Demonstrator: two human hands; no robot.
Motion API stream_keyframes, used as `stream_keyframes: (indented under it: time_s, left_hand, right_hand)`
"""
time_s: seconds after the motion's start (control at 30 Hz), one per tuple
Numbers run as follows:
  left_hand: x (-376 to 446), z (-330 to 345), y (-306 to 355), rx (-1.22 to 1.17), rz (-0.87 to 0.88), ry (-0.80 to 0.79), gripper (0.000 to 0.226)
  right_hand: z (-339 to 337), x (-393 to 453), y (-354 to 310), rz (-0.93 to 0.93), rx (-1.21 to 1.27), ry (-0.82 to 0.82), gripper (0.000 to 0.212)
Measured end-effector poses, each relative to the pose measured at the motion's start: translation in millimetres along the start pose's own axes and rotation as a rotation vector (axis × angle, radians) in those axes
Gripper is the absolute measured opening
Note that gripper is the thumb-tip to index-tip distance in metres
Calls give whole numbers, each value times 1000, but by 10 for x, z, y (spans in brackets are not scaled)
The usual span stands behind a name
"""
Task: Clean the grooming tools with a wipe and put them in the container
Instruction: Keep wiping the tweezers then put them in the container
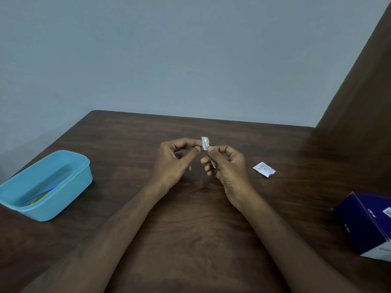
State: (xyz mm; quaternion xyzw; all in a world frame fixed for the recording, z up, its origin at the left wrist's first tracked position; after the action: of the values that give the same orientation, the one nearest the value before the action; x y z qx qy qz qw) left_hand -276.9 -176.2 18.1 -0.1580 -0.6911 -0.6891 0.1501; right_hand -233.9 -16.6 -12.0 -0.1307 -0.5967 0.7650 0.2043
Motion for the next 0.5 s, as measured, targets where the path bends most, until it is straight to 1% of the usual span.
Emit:
stream_keyframes:
  time_s: [0.1,0.23,0.33,0.43,0.5]
  left_hand:
    - [5,17,-26,0,-4,-23,9]
    - [21,-10,-48,9,12,-4,12]
    - [22,-4,-67,10,4,-6,13]
    - [18,22,-92,25,-6,-42,12]
    - [16,28,-92,40,-8,-51,11]
  right_hand:
    - [9,-1,9,-2,-5,-15,8]
    - [17,-42,-38,-49,-15,-24,14]
    - [-5,-55,-118,-167,-100,-11,22]
    - [-19,-67,-199,-321,-242,22,15]
    - [-14,-79,-221,-374,-293,31,12]
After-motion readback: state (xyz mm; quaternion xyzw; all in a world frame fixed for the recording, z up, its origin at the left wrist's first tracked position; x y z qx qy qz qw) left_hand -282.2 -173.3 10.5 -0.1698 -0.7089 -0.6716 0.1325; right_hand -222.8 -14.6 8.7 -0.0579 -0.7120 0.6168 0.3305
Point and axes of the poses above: each hand's wrist, its own x-axis towards the middle knuckle, its own z-axis out of the palm, y = z × x, the point moved 10 cm from there along x, towards the middle knuckle, and after that the axes turned 12 degrees about y, right-handed, at the moved point
